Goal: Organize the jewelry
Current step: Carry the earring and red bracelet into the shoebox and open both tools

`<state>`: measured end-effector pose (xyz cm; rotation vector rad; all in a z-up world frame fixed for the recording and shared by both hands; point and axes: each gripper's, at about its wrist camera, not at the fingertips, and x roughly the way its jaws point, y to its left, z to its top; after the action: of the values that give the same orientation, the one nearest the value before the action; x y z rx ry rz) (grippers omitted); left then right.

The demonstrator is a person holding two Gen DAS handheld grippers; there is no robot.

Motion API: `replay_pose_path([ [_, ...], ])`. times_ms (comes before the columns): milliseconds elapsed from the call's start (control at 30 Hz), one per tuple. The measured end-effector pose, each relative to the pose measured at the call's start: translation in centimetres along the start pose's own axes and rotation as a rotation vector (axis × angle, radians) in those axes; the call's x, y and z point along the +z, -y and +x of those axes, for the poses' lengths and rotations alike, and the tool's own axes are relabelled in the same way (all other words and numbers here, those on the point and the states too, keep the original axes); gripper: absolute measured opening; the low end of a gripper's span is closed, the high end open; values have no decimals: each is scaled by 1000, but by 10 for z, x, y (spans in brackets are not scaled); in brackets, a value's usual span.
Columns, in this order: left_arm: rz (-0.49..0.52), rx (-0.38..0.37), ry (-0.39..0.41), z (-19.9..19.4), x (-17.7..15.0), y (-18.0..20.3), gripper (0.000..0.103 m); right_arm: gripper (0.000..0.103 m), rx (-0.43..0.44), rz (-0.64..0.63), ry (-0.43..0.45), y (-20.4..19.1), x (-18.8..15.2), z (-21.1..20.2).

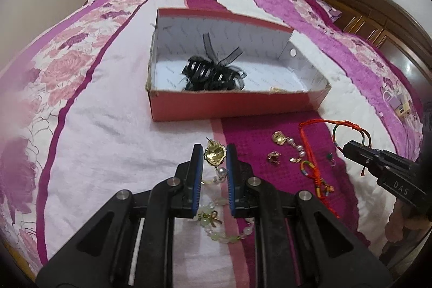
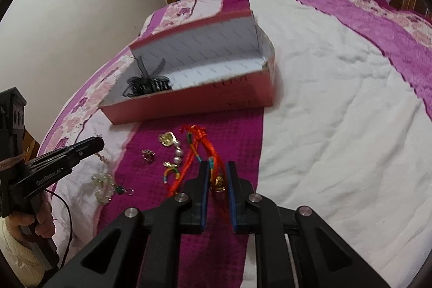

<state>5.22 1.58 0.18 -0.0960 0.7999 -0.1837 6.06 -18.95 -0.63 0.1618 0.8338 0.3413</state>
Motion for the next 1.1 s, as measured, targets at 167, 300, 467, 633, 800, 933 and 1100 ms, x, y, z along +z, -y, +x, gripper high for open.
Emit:
replay_pose_path([
  [167,-1,-17,44,-16,6,5,8,14,6,-32,51,-10,5,-16],
  [300,0,-26,81,-28,11,7,8,14,7,-61,93,-20,10,-29],
  [467,-2,-23,127,-39,16,9,8,14,3,-91,132,-30,12,-39],
  [633,-8,-19,170,-48,20,10,8,14,1,-104,170,-36,15,-48],
  [800,4,-10,223,-57,26,13,8,14,-1,-110,226,-41,21,-59],
  [933,8,-8,263,-62,33,16,8,14,-2,-114,269,-44,30,-65],
  [1100,22,-2,315,-66,43,21,8,14,-1,-119,316,-47,44,-69],
])
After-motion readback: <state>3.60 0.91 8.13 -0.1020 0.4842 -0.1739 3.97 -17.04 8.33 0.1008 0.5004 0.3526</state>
